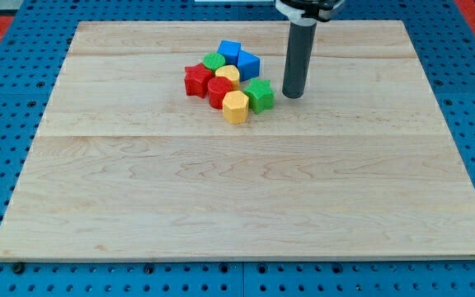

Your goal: Push the green star and yellow hexagon to the left side of the board

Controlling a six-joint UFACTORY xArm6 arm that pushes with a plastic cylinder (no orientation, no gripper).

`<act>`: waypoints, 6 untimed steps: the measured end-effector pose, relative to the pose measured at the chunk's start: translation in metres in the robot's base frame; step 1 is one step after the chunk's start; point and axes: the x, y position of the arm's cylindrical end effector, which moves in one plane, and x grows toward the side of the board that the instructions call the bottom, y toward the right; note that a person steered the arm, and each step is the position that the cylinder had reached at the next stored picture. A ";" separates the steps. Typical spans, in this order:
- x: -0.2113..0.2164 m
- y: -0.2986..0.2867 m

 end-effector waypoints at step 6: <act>0.009 -0.102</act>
